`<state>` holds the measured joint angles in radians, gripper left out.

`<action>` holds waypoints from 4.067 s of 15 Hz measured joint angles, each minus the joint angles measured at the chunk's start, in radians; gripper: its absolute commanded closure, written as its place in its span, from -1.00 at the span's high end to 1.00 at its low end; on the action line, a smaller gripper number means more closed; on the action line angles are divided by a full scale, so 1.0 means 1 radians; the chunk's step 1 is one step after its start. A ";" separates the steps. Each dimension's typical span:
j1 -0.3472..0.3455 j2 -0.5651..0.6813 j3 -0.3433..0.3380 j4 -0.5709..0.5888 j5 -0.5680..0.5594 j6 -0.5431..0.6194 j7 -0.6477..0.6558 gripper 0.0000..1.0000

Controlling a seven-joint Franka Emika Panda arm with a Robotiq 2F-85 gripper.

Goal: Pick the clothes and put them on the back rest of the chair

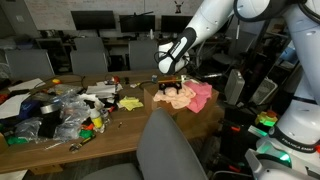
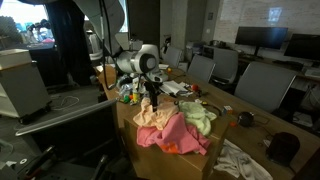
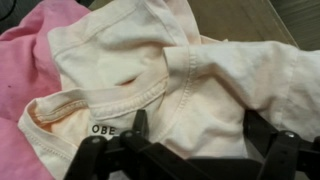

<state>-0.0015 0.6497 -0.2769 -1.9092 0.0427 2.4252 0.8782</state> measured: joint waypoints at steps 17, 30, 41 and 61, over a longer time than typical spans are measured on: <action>0.010 -0.044 -0.001 -0.043 -0.014 -0.001 0.009 -0.95; 0.020 -0.474 0.100 -0.176 -0.018 -0.132 -0.030 -0.95; 0.055 -0.760 0.328 -0.141 -0.164 -0.433 -0.091 -0.95; 0.255 -0.709 0.580 -0.053 -0.187 -0.674 -0.472 -0.95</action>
<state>0.2530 -0.0594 0.3033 -1.9620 -0.1439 1.7511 0.4063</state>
